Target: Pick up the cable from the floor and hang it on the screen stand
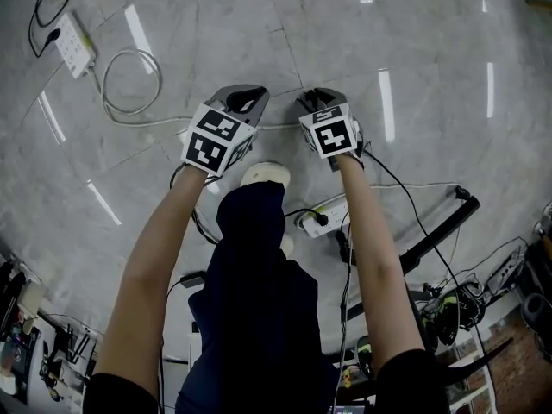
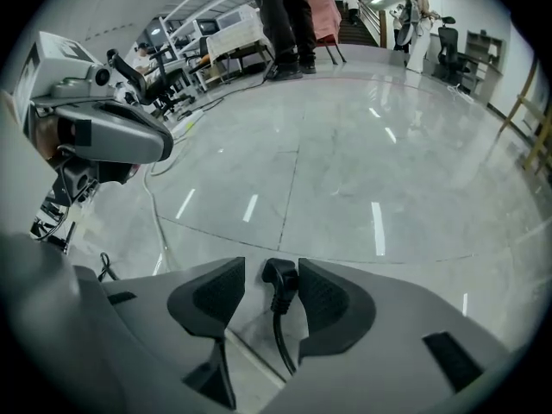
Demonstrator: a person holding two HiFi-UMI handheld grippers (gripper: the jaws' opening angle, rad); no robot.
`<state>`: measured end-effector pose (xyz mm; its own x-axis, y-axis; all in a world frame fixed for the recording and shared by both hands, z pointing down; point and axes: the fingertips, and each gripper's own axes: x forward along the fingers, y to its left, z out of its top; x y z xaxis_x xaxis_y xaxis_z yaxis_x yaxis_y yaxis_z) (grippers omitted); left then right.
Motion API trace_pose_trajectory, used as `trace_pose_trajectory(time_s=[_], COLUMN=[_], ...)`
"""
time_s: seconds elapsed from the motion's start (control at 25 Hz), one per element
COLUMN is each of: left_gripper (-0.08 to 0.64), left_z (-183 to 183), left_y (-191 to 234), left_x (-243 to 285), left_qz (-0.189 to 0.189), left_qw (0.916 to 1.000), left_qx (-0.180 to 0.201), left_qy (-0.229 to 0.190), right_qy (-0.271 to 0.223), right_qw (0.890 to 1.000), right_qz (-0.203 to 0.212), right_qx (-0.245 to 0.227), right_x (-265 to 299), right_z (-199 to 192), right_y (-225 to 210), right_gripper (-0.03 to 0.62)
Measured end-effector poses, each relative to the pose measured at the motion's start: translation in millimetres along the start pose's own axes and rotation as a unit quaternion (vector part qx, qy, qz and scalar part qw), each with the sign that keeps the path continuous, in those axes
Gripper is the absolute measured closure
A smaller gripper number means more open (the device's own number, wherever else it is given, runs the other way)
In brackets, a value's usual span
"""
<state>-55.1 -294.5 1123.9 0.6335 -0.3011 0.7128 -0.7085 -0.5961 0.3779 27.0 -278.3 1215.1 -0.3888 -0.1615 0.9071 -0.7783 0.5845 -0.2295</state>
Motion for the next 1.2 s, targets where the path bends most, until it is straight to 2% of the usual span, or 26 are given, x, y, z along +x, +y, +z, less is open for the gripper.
trace_pose_trajectory(time_s=[0.12,0.44,0.56,1.0,1.2], left_gripper=[0.552,0.552,0.552,0.552,0.552], left_z=[-4.6,-9.3,-10.1,-13.2,-8.2], left_y=[-1.4,-5.1,-6.2,-15.9,-31.4], left_x=[4.2,9.4,9.4,8.8,1.7], left_qz=[-0.004,-0.005,-0.005,-0.009,-0.011], left_qw=[1.0,1.0,0.9999,0.9995,0.9991], left_qx=[0.0,-0.005,-0.003,0.018,0.025], left_qy=[0.004,0.007,0.009,0.025,0.033], right_qy=[-0.001,-0.006,-0.002,-0.002,-0.008], right_qw=[1.0,0.998,0.998,0.998,0.999], right_qz=[-0.007,-0.052,-0.051,-0.042,-0.043], right_qx=[0.001,-0.042,-0.033,-0.041,-0.031], right_x=[5.2,5.5,5.5,2.2,-18.3], right_z=[2.0,1.5,3.1,1.7,3.2], right_y=[0.2,-6.0,-9.3,-7.0,-3.9], right_gripper=[0.388,0.414,0.445,0.448,0.448])
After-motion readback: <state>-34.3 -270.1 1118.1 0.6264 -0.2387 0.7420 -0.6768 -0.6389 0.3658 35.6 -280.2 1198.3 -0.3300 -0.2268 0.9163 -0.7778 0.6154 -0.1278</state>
